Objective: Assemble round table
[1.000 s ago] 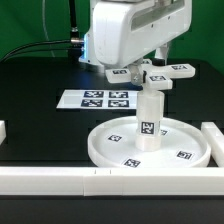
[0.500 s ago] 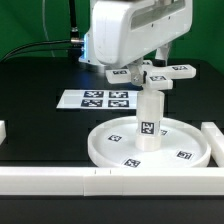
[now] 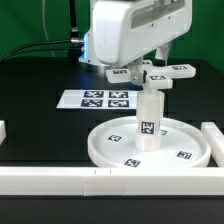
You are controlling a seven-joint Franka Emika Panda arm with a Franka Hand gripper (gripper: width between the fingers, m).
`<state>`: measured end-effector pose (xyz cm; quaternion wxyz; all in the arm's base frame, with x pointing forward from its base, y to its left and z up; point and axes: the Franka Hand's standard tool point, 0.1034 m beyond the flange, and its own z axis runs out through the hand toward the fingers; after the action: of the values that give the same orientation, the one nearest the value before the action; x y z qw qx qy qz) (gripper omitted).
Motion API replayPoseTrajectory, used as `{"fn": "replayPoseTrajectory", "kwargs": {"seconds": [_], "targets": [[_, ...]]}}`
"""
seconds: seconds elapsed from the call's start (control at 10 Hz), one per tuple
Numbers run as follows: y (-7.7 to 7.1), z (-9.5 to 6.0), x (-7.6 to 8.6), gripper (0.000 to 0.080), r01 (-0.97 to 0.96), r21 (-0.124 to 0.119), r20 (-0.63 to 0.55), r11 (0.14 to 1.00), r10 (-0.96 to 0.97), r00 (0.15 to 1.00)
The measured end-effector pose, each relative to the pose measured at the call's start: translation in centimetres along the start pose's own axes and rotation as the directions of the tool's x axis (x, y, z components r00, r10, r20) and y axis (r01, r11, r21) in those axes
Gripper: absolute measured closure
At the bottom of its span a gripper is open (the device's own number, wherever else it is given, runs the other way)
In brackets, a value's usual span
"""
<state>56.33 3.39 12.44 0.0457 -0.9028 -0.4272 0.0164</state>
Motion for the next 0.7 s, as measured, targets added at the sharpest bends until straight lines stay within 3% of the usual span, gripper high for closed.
{"fn": "replayPoseTrajectory", "kwargs": {"seconds": [0.7], "targets": [[-0.58,0.06,0.35,0.0353,-0.008,0.004,0.0,1.0,0.008,1.0]]}}
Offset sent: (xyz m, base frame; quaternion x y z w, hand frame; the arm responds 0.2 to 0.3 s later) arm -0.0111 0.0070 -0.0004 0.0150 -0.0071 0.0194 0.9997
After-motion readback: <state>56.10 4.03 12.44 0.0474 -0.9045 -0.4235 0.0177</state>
